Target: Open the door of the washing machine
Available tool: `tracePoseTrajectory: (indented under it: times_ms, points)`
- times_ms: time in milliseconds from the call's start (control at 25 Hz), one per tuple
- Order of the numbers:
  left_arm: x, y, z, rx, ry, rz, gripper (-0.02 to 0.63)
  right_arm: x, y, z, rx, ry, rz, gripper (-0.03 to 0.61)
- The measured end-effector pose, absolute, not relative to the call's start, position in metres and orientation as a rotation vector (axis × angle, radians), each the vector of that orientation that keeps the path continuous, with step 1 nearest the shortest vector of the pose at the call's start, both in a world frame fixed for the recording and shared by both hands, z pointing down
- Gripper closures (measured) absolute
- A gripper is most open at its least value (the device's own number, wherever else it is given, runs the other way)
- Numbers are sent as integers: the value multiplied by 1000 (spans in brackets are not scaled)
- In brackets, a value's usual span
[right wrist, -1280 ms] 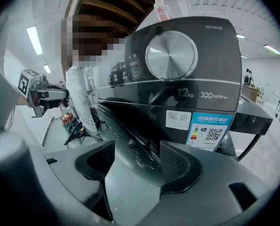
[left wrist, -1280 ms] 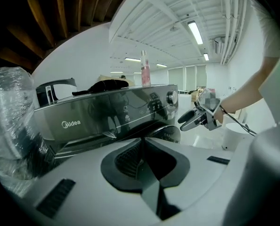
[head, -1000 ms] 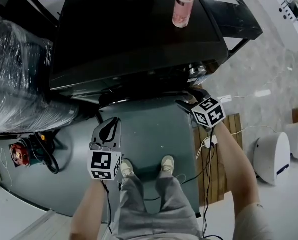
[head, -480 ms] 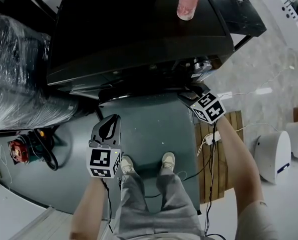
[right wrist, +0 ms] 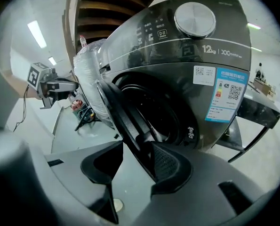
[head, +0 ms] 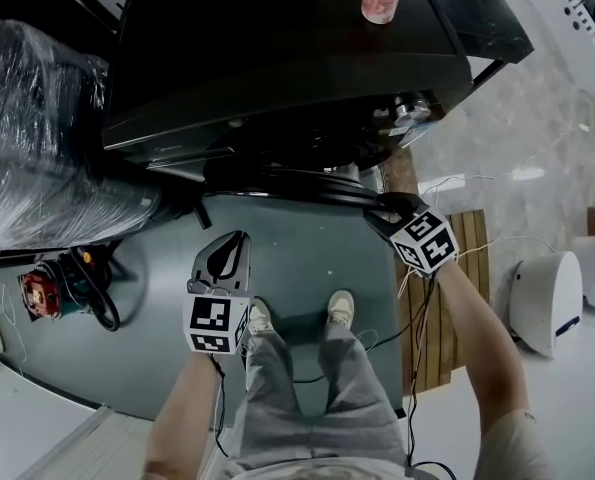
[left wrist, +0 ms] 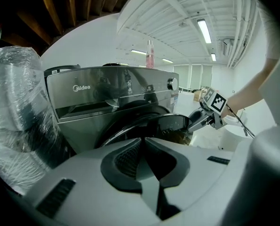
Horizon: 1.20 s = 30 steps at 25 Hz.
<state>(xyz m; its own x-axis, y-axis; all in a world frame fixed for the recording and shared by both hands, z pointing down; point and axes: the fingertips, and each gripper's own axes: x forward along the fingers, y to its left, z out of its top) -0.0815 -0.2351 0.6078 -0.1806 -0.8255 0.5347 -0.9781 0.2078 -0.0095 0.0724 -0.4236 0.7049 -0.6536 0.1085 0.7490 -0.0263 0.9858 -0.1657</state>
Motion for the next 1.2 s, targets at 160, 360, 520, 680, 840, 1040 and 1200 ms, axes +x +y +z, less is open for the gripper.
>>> tracePoseTrajectory:
  times_ms: [160,360,520,680,840,1040,1200]
  points:
    - [-72,-208,613,1664,-2051,512,578,87,-400,706,4,-2260,266,373]
    - [-58,-171,616,1592,-2039,420,580,103,-364,708,86,-2201,328,374]
    - [-44,-149,618,1586,-2035,431,580,116,-335,709,107,-2160,378,374]
    - [-38,-127,616,1546,-2052,437,580,124,-305,711,115,-2118,385,377]
    - [-34,-105,615,1509,-2069,419,578,133,-274,712,107,-2086,424,376]
    - [-41,-77,618,1531,-2040,427,578,136,-236,713,116,-2032,483,374]
    - [-57,-44,623,1523,-2027,433,579,133,-202,712,175,-2000,522,373]
